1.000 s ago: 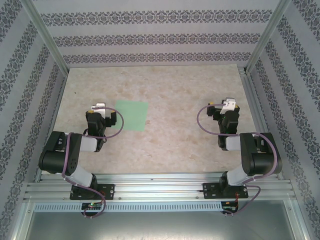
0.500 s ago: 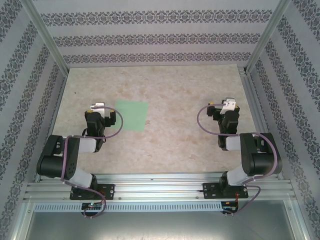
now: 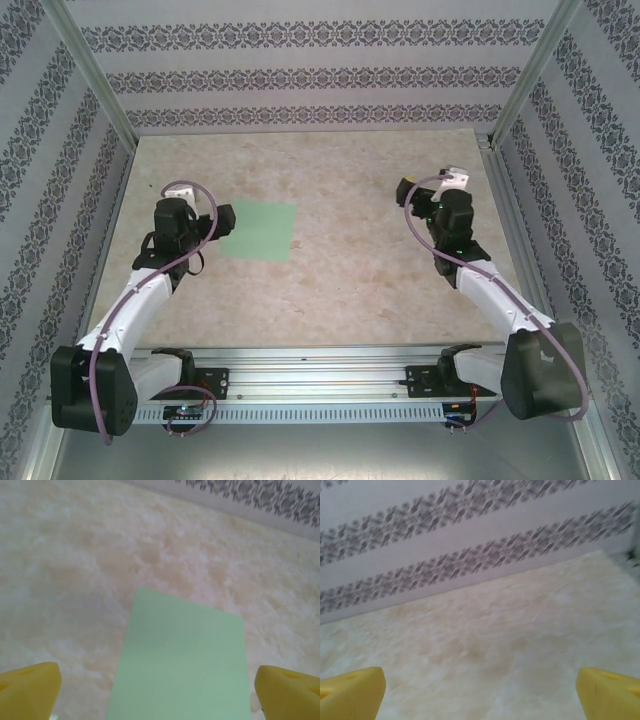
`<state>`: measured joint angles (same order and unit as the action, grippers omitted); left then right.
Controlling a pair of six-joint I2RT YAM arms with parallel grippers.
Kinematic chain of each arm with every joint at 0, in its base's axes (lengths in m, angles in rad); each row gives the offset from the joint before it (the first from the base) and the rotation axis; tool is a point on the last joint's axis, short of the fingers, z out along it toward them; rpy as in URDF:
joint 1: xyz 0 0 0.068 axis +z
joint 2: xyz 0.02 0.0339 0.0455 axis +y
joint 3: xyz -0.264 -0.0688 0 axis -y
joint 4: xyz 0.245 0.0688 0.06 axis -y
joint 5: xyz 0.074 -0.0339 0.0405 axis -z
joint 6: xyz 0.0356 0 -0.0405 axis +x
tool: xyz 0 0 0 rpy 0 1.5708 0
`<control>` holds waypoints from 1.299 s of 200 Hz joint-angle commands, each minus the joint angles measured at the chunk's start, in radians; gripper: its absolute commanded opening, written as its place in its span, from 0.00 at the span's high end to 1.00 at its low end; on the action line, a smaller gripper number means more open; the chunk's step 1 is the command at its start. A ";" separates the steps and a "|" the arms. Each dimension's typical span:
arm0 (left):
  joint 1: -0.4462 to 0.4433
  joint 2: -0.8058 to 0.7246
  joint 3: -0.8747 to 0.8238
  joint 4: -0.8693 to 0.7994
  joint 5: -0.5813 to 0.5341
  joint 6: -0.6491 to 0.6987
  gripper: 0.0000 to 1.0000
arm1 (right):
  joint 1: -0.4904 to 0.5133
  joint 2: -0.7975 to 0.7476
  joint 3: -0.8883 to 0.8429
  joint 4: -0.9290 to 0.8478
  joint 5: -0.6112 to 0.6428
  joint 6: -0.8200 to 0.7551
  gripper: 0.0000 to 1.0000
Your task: Fold a paper plane with a square sheet of paper (fold left side to right side)
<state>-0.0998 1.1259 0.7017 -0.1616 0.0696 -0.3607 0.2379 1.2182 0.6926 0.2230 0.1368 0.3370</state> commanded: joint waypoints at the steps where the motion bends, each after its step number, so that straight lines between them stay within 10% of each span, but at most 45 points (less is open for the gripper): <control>1: 0.006 0.067 0.039 -0.230 0.151 -0.060 0.00 | 0.148 0.126 0.089 -0.230 0.039 0.164 0.02; 48: 0.007 0.136 0.016 -0.178 0.197 -0.071 0.04 | 0.409 0.556 0.510 -0.447 0.143 0.231 0.02; 112: 0.009 0.293 0.063 -0.131 0.258 -0.079 0.24 | 0.505 0.969 1.005 -0.631 0.173 0.222 0.06; 260: 0.011 0.501 0.061 0.003 0.323 -0.130 0.40 | 0.559 1.314 1.424 -0.814 0.048 0.192 0.21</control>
<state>-0.0982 1.6047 0.7586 -0.2039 0.3740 -0.4793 0.7727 2.5050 2.0850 -0.5632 0.2386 0.5346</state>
